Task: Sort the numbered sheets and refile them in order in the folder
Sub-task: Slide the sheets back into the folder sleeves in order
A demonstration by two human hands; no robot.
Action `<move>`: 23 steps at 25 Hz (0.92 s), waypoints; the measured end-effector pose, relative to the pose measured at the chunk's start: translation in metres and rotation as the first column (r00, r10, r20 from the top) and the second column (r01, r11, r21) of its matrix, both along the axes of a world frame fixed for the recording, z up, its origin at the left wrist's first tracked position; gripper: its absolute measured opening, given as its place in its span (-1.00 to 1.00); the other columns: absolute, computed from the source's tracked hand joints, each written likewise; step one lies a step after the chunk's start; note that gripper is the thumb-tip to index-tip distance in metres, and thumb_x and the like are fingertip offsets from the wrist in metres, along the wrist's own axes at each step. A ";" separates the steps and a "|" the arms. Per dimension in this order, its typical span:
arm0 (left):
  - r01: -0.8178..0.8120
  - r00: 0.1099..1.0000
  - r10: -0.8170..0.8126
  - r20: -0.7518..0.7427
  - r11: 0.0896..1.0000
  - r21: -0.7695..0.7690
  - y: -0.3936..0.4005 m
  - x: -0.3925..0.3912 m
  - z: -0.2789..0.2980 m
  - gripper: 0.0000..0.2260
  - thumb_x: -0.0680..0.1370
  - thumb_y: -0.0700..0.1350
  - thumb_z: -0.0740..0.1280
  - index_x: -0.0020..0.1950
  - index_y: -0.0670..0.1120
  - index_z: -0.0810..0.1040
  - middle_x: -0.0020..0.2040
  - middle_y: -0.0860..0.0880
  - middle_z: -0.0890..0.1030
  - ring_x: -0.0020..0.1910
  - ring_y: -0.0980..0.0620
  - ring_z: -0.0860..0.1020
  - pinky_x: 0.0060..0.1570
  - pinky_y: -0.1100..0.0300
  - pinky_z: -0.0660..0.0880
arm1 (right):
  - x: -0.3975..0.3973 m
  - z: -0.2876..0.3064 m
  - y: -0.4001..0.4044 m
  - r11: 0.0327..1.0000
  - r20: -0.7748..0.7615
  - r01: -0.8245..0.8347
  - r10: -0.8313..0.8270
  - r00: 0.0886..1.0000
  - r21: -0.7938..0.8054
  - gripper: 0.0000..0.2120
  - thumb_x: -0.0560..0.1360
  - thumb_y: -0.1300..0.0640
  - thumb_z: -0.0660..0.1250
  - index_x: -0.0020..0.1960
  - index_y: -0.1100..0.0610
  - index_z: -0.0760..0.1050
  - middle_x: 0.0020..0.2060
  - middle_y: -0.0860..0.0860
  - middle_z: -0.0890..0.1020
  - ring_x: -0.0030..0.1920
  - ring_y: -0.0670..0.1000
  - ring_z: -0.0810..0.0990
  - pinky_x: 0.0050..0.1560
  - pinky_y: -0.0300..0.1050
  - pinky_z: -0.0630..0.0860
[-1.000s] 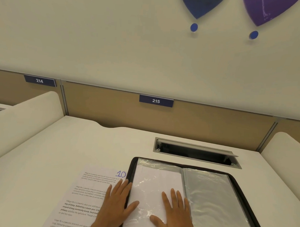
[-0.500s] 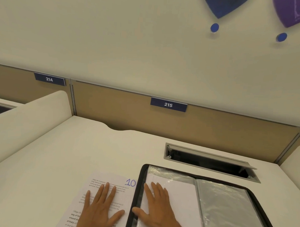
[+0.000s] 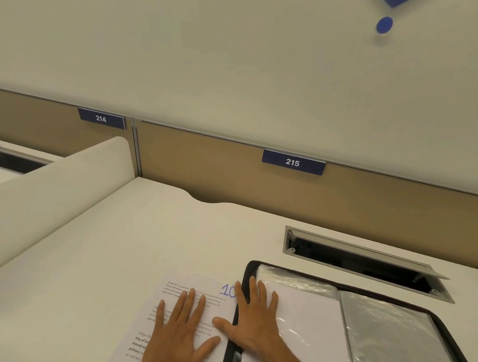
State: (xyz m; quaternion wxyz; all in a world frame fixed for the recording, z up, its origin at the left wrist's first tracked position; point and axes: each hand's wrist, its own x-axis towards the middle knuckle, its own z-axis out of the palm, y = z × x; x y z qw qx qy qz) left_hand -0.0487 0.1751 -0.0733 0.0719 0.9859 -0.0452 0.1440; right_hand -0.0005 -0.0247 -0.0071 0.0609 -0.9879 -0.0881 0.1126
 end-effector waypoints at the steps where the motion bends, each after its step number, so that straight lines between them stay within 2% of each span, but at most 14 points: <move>1: 0.001 1.000 -0.001 0.001 1.000 0.003 0.000 0.000 0.001 -0.19 0.46 0.53 0.12 0.49 0.01 0.44 0.49 -0.05 0.42 0.61 0.11 -0.14 0.46 -0.17 -0.07 | 0.000 0.001 0.001 1.000 -0.007 0.001 -0.001 1.000 0.007 0.03 0.34 -0.64 0.00 0.63 -0.13 -0.18 0.60 0.09 -0.30 0.58 0.19 -0.34 0.33 0.30 -0.54; 4: 0.001 1.000 -0.001 0.007 1.000 0.012 -0.001 0.000 0.001 -0.20 0.46 0.53 0.11 0.49 0.01 0.44 0.49 -0.05 0.42 0.61 0.11 -0.14 0.45 -0.17 -0.07 | -0.001 0.010 0.003 0.999 -0.036 0.006 -0.004 0.999 0.054 -0.04 0.35 -0.57 0.12 0.61 -0.19 -0.05 0.61 0.08 -0.26 0.59 0.20 -0.32 0.44 0.38 -0.38; 6: 0.005 1.000 -0.005 0.012 1.000 0.021 -0.001 0.000 -0.001 -0.20 0.46 0.53 0.11 0.49 0.01 0.44 0.49 -0.05 0.42 0.61 0.11 -0.13 0.45 -0.17 -0.05 | -0.002 0.014 0.009 0.991 -0.036 0.030 -0.025 0.999 0.128 -0.15 0.34 -0.47 0.25 0.54 -0.17 0.19 0.62 0.04 -0.18 0.59 0.16 -0.31 0.46 0.35 -0.39; 8: 0.003 1.000 -0.003 0.019 1.000 0.025 0.000 0.001 -0.003 -0.22 0.48 0.51 0.10 0.50 0.01 0.42 0.49 -0.05 0.41 0.61 0.10 -0.11 0.45 -0.17 -0.03 | -0.004 0.018 0.014 0.971 -0.016 0.051 -0.049 0.999 0.235 -0.31 0.34 -0.38 0.33 0.37 -0.09 0.43 0.62 -0.02 -0.02 0.61 0.09 -0.24 0.50 0.28 -0.38; 10: 0.010 0.999 -0.011 0.032 0.999 0.040 0.001 0.001 -0.005 -0.29 0.53 0.42 0.09 0.51 -0.01 0.41 0.50 -0.05 0.40 0.61 0.10 -0.11 0.45 -0.17 -0.03 | -0.009 0.019 0.019 0.947 0.021 0.029 -0.038 0.999 0.321 -0.43 0.36 -0.34 0.35 0.26 -0.05 0.54 0.55 -0.07 0.24 0.59 0.04 -0.03 0.58 0.16 -0.21; 11: 0.014 0.999 -0.016 0.046 0.999 0.043 0.002 0.001 -0.006 -0.34 0.55 0.35 0.10 0.51 -0.02 0.41 0.50 -0.06 0.41 0.61 0.10 -0.12 0.45 -0.17 -0.05 | -0.014 0.019 0.022 0.936 0.043 0.015 -0.033 0.999 0.352 -0.46 0.38 -0.33 0.35 0.23 -0.04 0.57 0.44 -0.10 0.39 0.52 0.02 0.15 0.58 0.08 0.00; 13: 0.023 0.997 -0.026 0.069 0.999 0.037 0.004 0.002 -0.007 -0.37 0.52 0.24 0.17 0.50 -0.06 0.42 0.48 -0.06 0.44 0.61 0.11 -0.12 0.46 -0.16 -0.07 | -0.023 0.019 0.030 0.912 0.017 0.035 -0.046 0.999 0.410 -0.50 0.39 -0.30 0.33 0.18 -0.01 0.61 0.13 -0.13 0.58 0.23 -0.03 0.43 0.31 -0.10 0.44; 15: 0.032 0.996 -0.034 0.079 0.999 0.028 0.004 0.003 -0.006 -0.36 0.46 0.17 0.20 0.49 -0.09 0.43 0.48 -0.05 0.45 0.61 0.12 -0.11 0.46 -0.13 -0.08 | -0.028 0.022 0.038 0.887 -0.101 0.121 -0.085 0.991 0.446 -0.54 0.38 -0.24 0.34 0.13 0.02 0.61 -0.01 -0.11 0.65 0.00 -0.04 0.59 0.04 -0.15 0.62; 19: 0.029 0.997 -0.027 0.076 0.999 -0.028 0.005 0.002 -0.005 -0.31 0.40 0.07 0.20 0.52 -0.12 0.37 0.50 -0.03 0.41 0.61 0.15 -0.09 0.47 -0.06 -0.07 | -0.026 0.028 0.044 0.886 -0.261 0.222 -0.119 0.958 0.408 -0.70 0.37 -0.12 0.39 0.02 0.01 0.51 -0.10 -0.07 0.61 -0.06 0.03 0.62 -0.18 -0.22 0.60; 23: 0.057 0.997 -0.048 0.065 0.987 -0.147 0.005 0.000 0.003 -0.31 0.38 -0.01 0.15 0.53 -0.13 0.30 0.47 -0.03 0.44 0.59 0.21 -0.08 0.47 0.14 -0.07 | -0.028 0.020 0.047 0.856 -0.330 0.263 -0.116 0.937 0.446 -0.66 0.30 -0.05 0.42 0.04 0.05 0.57 -0.06 -0.06 0.67 -0.05 0.00 0.66 -0.07 -0.12 0.67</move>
